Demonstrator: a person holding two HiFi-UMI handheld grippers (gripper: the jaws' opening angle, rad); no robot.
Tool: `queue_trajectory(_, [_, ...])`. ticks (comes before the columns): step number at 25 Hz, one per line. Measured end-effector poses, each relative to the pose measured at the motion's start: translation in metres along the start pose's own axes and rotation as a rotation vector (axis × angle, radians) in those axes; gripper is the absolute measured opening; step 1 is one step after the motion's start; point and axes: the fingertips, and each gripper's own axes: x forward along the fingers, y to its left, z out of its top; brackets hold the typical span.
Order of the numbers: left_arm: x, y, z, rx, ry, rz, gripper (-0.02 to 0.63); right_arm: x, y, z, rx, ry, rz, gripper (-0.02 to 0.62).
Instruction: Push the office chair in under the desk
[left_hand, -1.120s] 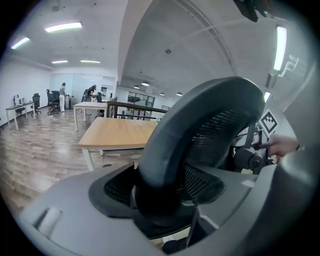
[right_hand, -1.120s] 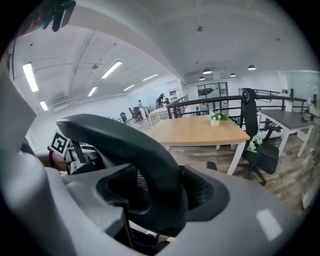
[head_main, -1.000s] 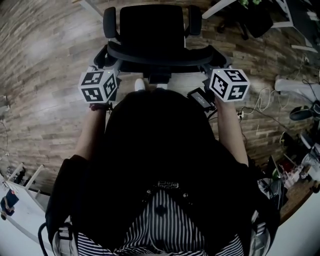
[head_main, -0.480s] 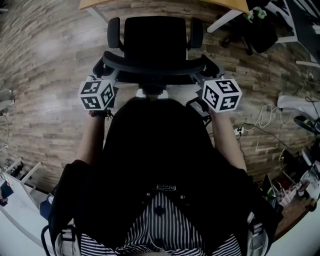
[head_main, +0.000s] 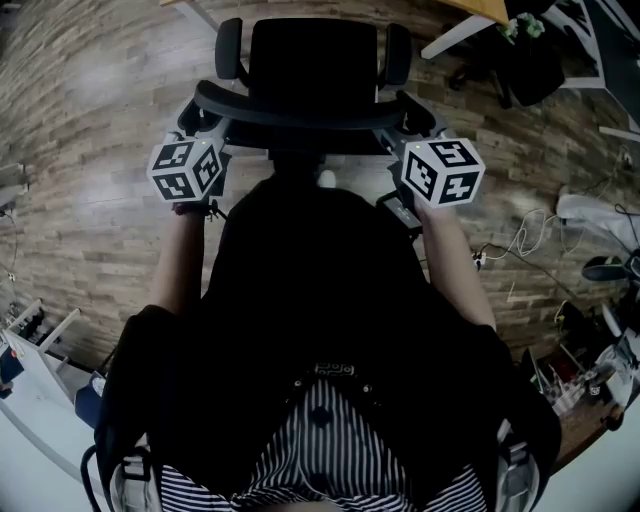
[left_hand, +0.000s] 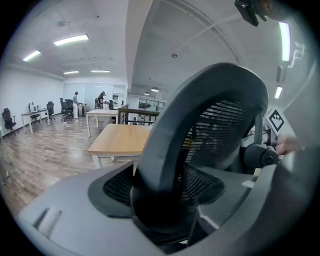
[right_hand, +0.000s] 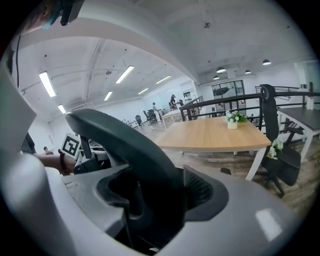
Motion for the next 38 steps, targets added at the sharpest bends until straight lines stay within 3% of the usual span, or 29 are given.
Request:
queue_trajectory(12, [0.095,0.040,0.056,0.000,-0.014,-0.044,0.290,0.077,-0.066,0.070,-0.025,0.046,-0.001,0.285])
queue_trajectory(21, [0.124,0.048,0.087,0.038,-0.054,-0.078,0.290,0.088,-0.082,0.093,-0.014,-0.004,-0.055,0.285])
queue_trajectory(26, [0.180,0.084,0.119,0.048,-0.058,-0.092,0.290,0.139,-0.111,0.128,0.013,-0.009,-0.072,0.285])
queue_trajectory(35, [0.254,0.109,0.161,0.063,-0.071,-0.081,0.290,0.196,-0.165,0.176,0.041,0.001,-0.060,0.287])
queue_trajectory(38, [0.257,0.114,0.169,0.063,-0.081,-0.073,0.290,0.202,-0.167,0.186,0.031,-0.009,-0.057,0.287])
